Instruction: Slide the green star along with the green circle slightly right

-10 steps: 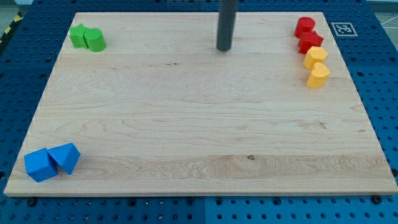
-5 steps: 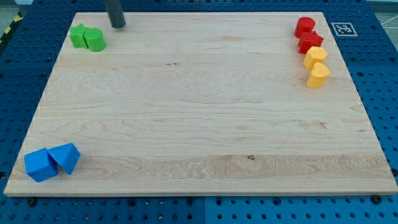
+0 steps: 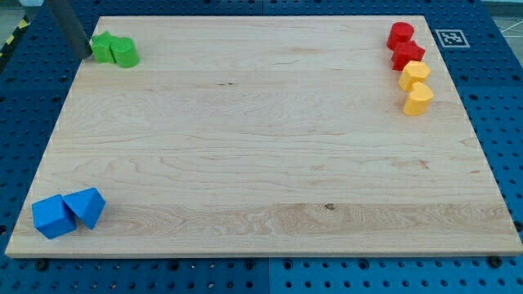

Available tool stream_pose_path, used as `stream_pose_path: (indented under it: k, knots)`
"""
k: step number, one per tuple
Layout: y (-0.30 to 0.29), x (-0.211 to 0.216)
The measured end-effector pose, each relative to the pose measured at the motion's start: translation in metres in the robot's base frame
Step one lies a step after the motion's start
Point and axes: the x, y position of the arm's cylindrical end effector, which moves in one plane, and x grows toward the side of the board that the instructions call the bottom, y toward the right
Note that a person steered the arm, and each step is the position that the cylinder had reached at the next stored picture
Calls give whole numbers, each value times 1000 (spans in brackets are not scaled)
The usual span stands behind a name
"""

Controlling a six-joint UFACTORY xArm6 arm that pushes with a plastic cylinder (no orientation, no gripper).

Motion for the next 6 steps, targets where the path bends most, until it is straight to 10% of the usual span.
stream_pose_path:
  k: [4,6]
  knots:
    - [127,6]
    - [97,22]
